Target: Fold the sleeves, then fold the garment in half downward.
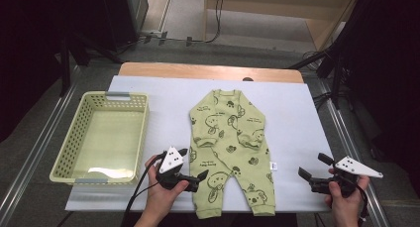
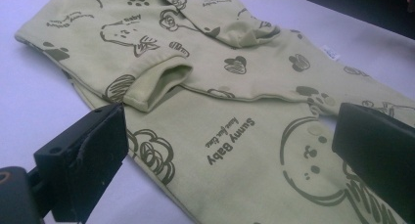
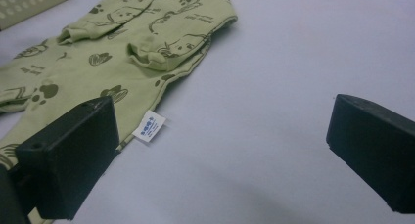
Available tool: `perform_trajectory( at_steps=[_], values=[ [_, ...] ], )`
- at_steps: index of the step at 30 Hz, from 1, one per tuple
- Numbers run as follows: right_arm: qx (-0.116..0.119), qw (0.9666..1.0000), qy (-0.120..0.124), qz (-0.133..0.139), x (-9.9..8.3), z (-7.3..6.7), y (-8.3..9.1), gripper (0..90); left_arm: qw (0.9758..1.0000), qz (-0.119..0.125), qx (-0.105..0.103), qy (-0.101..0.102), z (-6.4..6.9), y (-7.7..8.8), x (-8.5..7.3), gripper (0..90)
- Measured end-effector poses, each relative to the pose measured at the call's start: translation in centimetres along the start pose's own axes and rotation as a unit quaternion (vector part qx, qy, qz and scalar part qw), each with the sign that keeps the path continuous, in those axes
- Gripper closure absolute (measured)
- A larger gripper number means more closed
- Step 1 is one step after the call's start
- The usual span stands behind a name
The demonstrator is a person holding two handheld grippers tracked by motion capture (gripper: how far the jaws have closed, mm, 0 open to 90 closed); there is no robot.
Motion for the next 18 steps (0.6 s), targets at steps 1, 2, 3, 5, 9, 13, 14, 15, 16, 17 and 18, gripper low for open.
perform_trajectory(
  at_steps=[1, 2, 3, 5, 9, 13, 14, 15, 16, 17, 18],
  values=[
    [0.0, 1.0, -0.001, 0.001, -0.1, 0.1, 0.1, 0.0, 1.0, -0.001, 0.001, -0.002, 0.0, 0.0, 0.0, 0.4],
    [-0.003, 1.0, -0.001, -0.001, -0.1, 0.2, 0.1, 0.0, 1.0, -0.002, 0.002, -0.003, 0.0, 0.0, 0.1, 0.4],
    [-0.003, 1.0, 0.0, 0.0, -0.1, 0.2, 0.2, 0.0, 1.0, -0.002, 0.003, -0.004, 0.0, 0.0, 0.2, 0.4],
    [-0.005, 1.0, -0.004, 0.003, 0.0, 0.3, 0.3, 0.0, 1.0, 0.005, 0.003, -0.002, 0.0, 0.2, 0.6, 0.4],
    [-0.006, 1.0, -0.004, 0.006, 0.1, 0.2, 0.4, 0.0, 0.9998, 0.017, 0.001, -0.003, 0.0, 0.6, 1.9, 0.4],
    [-0.008, 1.0, 0.002, 0.0, 0.0, 0.1, 0.4, 0.0, 0.9997, 0.022, -0.001, -0.011, 0.1, 0.6, 3.1, 0.3],
    [-0.006, 1.0, 0.002, -0.002, 0.0, 0.0, 0.4, 0.0, 0.9997, 0.023, 0.0, -0.009, 0.2, 0.5, 3.3, 0.3],
    [-0.006, 1.0, 0.001, -0.002, 0.0, 0.0, 0.4, 0.0, 0.9997, 0.023, -0.002, -0.008, 0.2, 0.4, 3.6, 0.3],
    [-0.007, 1.0, 0.002, -0.001, 0.0, 0.0, 0.5, 0.0, 0.9997, 0.023, -0.001, -0.009, 0.2, 0.2, 3.7, 0.3],
    [-0.008, 1.0, 0.002, -0.001, 0.0, -0.1, 0.5, 0.0, 0.9997, 0.024, -0.002, -0.008, 0.3, 0.0, 4.0, 0.3],
    [-0.006, 1.0, 0.001, 0.0, 0.0, -0.1, 0.6, 0.0, 0.9997, 0.021, -0.001, -0.01, 0.3, -0.3, 4.3, 0.3]
  ],
)
Point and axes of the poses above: each handheld gripper's, and its own axes: y roughly backward along the jaws, x roughly out of its top, z roughly to its right, the point moved 5 cm from there along -y, roughly forward along the jaws, and after that the axes turned 5 degrees about -z, right-handed, at the moved point
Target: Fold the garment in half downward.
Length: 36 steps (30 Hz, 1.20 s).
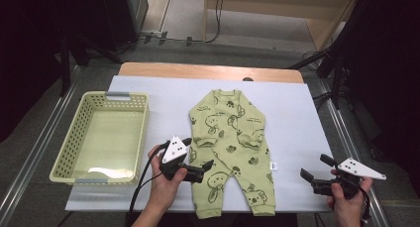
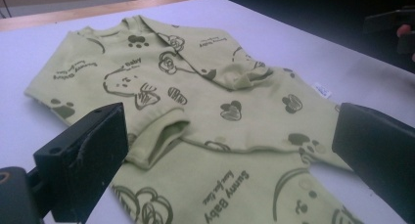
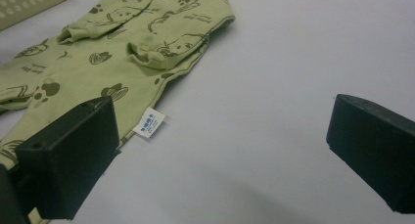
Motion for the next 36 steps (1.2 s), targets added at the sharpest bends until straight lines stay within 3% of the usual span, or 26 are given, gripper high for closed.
perform_trajectory(
  at_steps=[7, 14, 22, 26, 29, 36],
  values=[
    [0.002, 1.0, -0.003, 0.007, 0.1, 0.0, 0.3, 0.0, 0.9999, -0.009, 0.007, -0.012, -0.4, -1.5, 2.1, 0.3],
    [0.005, 0.9999, -0.004, 0.011, 0.1, 0.0, 0.4, 0.0, 0.9999, -0.01, 0.005, -0.013, -1.7, -2.8, 4.2, 0.0],
    [0.008, 0.9999, -0.002, 0.006, 0.1, -0.2, 0.2, 0.0, 0.9997, -0.018, 0.013, 0.003, -3.8, -4.7, 5.4, 0.2],
    [0.01, 0.9999, 0.0, 0.007, 0.1, -0.2, 0.2, 0.0, 0.9994, -0.027, 0.005, 0.02, -4.7, -5.8, 6.2, 0.5],
    [0.011, 0.9999, 0.003, 0.008, 0.1, -0.3, 0.1, 0.0, 0.9994, -0.029, 0.006, 0.018, -5.4, -6.5, 6.6, 0.4],
    [0.013, 0.9999, 0.003, 0.009, 0.1, -0.3, 0.1, 0.0, 0.9984, -0.043, 0.031, 0.022, -7.3, -8.2, 7.2, 5.3]
  ],
)
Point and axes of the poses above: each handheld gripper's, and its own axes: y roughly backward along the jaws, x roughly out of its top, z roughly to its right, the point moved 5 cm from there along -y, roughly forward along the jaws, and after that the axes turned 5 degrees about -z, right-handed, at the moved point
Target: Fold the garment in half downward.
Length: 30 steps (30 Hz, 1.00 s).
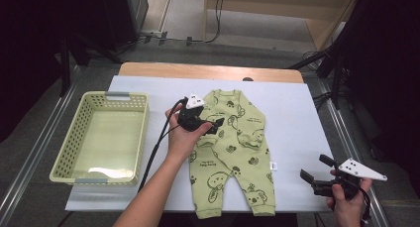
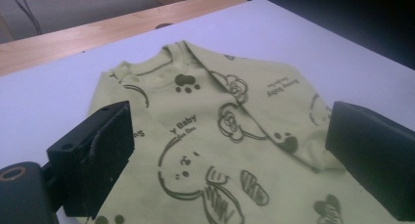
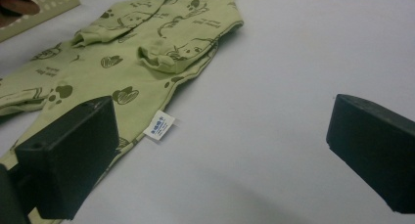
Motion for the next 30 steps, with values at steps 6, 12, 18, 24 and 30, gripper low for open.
perform_trajectory(
  at_steps=[6, 12, 18, 24, 30],
  values=[
    [0.003, 1.0, 0.0, -0.004, 0.0, -0.1, -0.2, 0.0, 0.9991, -0.013, 0.035, 0.021, -2.5, -1.6, 0.5, 19.2],
    [0.006, 1.0, 0.001, -0.006, -0.1, -0.1, -0.4, 0.0, 0.9972, -0.032, 0.049, 0.046, -5.3, -3.1, 0.6, 30.6],
    [0.011, 0.9999, -0.002, -0.008, -0.1, -0.2, -0.6, 0.0, 0.995, -0.054, 0.066, 0.051, -7.1, -4.3, 0.8, 41.7],
    [0.013, 0.9999, 0.0, -0.009, 0.0, -0.3, -0.9, 0.0, 0.9911, -0.089, 0.078, 0.061, -8.6, -5.9, 0.3, 48.1],
    [0.014, 0.9998, 0.0, -0.01, 0.1, -0.4, -1.1, 0.0, 0.9879, -0.099, 0.087, 0.082, -9.6, -6.8, -0.2, 54.6]
  ],
)
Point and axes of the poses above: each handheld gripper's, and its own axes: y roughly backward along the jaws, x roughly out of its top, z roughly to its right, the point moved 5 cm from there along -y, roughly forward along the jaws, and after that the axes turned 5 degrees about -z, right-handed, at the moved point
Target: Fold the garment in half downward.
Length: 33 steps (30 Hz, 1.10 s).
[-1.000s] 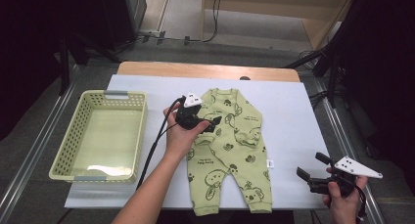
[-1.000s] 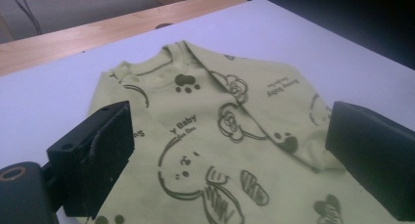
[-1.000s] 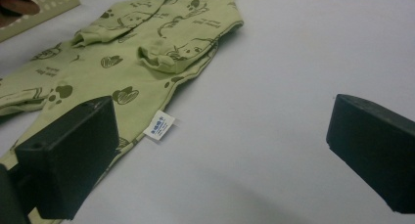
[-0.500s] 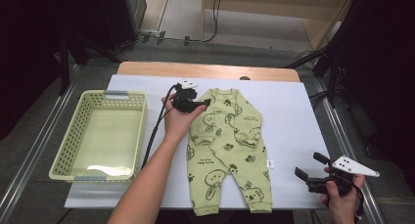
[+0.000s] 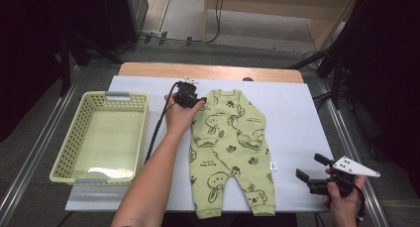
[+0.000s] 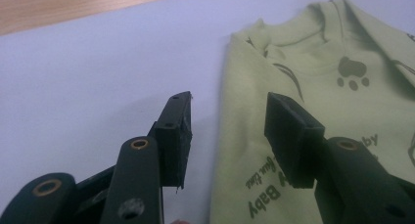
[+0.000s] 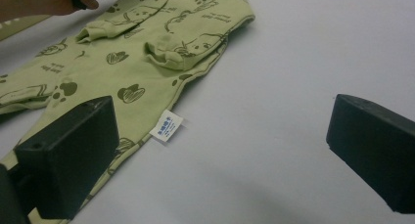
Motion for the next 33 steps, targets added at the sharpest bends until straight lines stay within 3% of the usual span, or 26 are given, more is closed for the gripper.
perform_trajectory(
  at_steps=[6, 10, 14, 22, 29, 33],
  values=[
    [-0.003, 1.0, 0.001, -0.002, 0.4, 0.1, -0.4, 0.0, 0.9998, -0.014, 0.004, -0.011, 0.4, -0.6, -0.4, 58.6],
    [0.001, 1.0, 0.0, -0.003, 1.1, -0.2, -1.0, 0.0, 1.0, -0.007, 0.004, 0.004, 0.3, -0.8, -0.8, 62.3],
    [0.007, 0.9999, 0.006, -0.005, 2.1, -0.6, -1.8, 0.0, 0.9999, -0.007, 0.014, 0.003, 0.3, -0.8, -0.9, 66.1],
    [0.017, 0.9996, 0.012, -0.019, 5.6, -1.2, -4.4, 0.0, 0.9998, -0.009, 0.018, 0.004, 0.4, -0.8, -0.9, 68.2],
    [0.026, 0.9992, 0.004, -0.032, 9.0, -0.9, -7.0, 0.0, 0.9998, -0.007, 0.018, 0.009, 0.4, -0.8, -1.0, 69.5],
    [0.029, 0.9991, 0.002, -0.033, 10.8, -0.5, -7.9, 0.0, 0.9997, -0.007, 0.024, 0.002, 0.5, -0.8, -1.0, 69.8]
  ],
)
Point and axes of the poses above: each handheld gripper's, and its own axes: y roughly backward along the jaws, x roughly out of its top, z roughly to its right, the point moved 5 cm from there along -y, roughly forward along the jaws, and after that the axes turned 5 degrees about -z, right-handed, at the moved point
